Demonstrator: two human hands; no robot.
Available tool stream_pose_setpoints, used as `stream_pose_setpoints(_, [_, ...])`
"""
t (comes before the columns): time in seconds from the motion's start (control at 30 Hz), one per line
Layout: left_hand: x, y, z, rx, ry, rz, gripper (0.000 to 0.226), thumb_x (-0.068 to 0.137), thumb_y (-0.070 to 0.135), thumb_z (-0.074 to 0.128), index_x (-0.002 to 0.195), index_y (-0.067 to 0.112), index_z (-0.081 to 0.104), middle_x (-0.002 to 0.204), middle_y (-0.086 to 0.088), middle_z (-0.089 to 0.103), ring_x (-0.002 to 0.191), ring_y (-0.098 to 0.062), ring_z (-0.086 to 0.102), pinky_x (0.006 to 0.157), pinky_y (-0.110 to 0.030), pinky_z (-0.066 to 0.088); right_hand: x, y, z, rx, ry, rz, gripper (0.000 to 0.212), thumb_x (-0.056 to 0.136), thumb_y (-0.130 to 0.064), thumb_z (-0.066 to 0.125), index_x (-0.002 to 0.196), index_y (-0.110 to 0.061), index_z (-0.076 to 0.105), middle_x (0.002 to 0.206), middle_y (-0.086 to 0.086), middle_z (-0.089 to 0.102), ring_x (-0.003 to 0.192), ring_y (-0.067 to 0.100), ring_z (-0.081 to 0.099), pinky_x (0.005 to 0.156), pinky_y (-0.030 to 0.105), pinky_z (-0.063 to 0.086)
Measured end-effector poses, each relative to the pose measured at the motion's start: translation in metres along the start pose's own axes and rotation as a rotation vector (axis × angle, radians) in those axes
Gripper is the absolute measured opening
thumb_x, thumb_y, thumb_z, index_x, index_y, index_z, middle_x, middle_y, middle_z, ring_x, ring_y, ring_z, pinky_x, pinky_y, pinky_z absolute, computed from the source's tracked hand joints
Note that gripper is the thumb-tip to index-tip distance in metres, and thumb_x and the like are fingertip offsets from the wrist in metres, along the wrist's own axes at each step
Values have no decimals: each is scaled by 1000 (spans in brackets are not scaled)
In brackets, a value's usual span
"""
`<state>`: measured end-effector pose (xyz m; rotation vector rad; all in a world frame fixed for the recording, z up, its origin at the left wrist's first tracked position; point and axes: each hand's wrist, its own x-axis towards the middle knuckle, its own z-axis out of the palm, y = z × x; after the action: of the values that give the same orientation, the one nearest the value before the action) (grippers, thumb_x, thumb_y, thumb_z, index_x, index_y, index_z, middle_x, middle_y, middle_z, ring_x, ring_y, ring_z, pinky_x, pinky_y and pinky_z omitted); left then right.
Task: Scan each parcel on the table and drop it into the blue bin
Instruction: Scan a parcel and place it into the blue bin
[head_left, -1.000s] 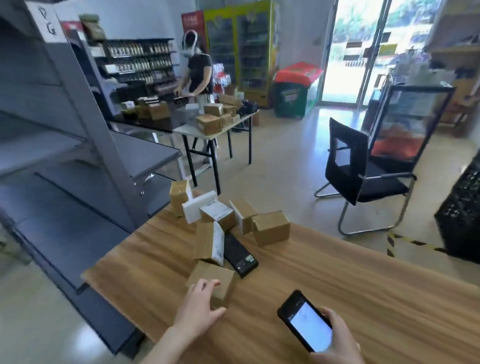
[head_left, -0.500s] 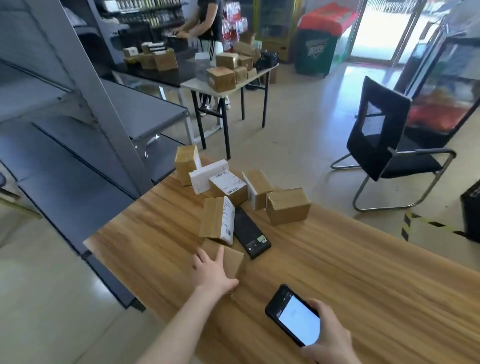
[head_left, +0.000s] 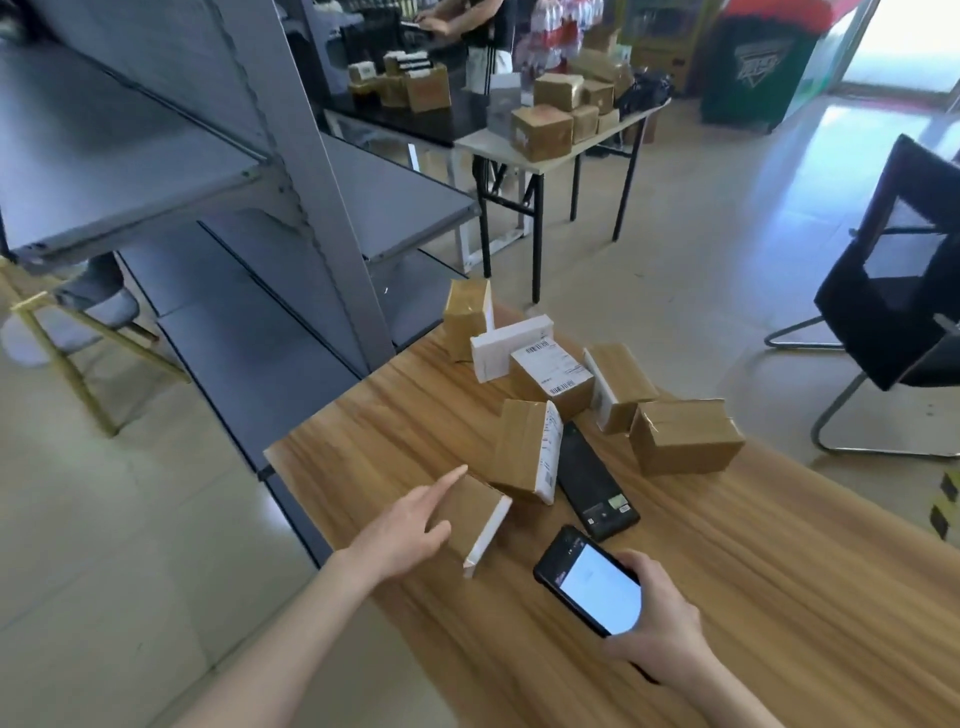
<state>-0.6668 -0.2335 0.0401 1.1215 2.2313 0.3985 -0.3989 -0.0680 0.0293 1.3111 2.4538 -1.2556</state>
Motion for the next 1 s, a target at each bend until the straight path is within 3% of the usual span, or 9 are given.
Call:
stream_pose_setpoints(0.07, [-1, -7, -1, 95, 70, 46, 67, 99, 25, 37, 139, 68, 5, 155, 14, 19, 91, -13, 60, 73, -28, 54, 11, -11, 6, -14, -9, -24, 91, 54, -30, 78, 132, -38, 32, 119, -19, 42, 109, 3, 41, 95, 36, 34])
stream_pose_setpoints(0.13, [2, -12, 3, 158, 124, 98, 56, 102, 27, 35, 144, 59, 17, 158, 21, 2, 119, -16, 53, 85, -28, 54, 21, -23, 11, -32, -23, -34, 94, 56, -29, 80, 136, -36, 30, 130, -15, 42, 120, 7, 41, 100, 38, 35])
stream_pose_setpoints(0.2, [6, -14, 5, 156, 142, 94, 48, 99, 49, 36, 145, 51, 25, 158, 25, -1, 143, -15, 27, 106, -37, 44, 29, -33, 16, -60, -39, -37, 96, 58, -27, 82, 137, -35, 28, 136, -13, 41, 126, 10, 39, 104, 40, 35])
stream_pose_setpoints(0.27, [10, -17, 5, 158, 178, 39, 69, 86, 70, 40, 147, 42, 27, 158, 26, 0, 145, -10, 17, 106, -43, 43, 35, -39, 19, -83, -46, -45, 95, 59, -27, 83, 136, -35, 29, 138, -13, 41, 127, 10, 39, 105, 40, 35])
stream_pose_setpoints(0.37, [17, -24, 0, 129, 245, -24, 85, 75, 72, 51, 145, 32, 27, 158, 26, 5, 143, -6, 20, 101, -36, 45, 41, -46, 22, -114, -43, -69, 93, 60, -25, 82, 135, -37, 29, 136, -14, 42, 126, 8, 39, 104, 38, 32])
stream_pose_setpoints(0.53, [22, -57, -16, -108, 209, -66, 90, 72, 66, 58, 143, 58, 4, 147, 23, 21, 119, -3, 42, 81, -27, 44, 47, -53, 24, -147, -64, -100, 92, 60, -27, 83, 134, -37, 29, 137, -13, 41, 128, 10, 36, 103, 40, 31])
stream_pose_setpoints(0.63, [20, -78, -12, -168, 93, -91, 110, 56, 74, 70, 140, 66, -2, 135, 26, 24, 118, 0, 38, 88, -26, 39, 50, -60, 29, -159, -72, -110, 92, 61, -28, 84, 134, -37, 29, 138, -13, 40, 129, 9, 35, 105, 41, 29])
stream_pose_setpoints(0.8, [26, -96, 11, -171, 40, -89, 118, 50, 49, 79, 149, 44, 15, 139, 15, 28, 127, -8, 39, 103, -33, 42, 56, -75, 36, -211, -87, -122, 93, 58, -28, 85, 132, -40, 28, 139, -15, 39, 129, 8, 34, 110, 43, 24])
stream_pose_setpoints(1.0, [34, -106, 16, -151, 83, -40, 108, 56, 29, 77, 146, 36, 17, 147, 16, 22, 131, -11, 37, 100, -43, 46, 68, -99, 35, -345, -66, -187, 95, 60, -33, 85, 136, -40, 27, 138, -14, 40, 129, 10, 35, 114, 46, 20])
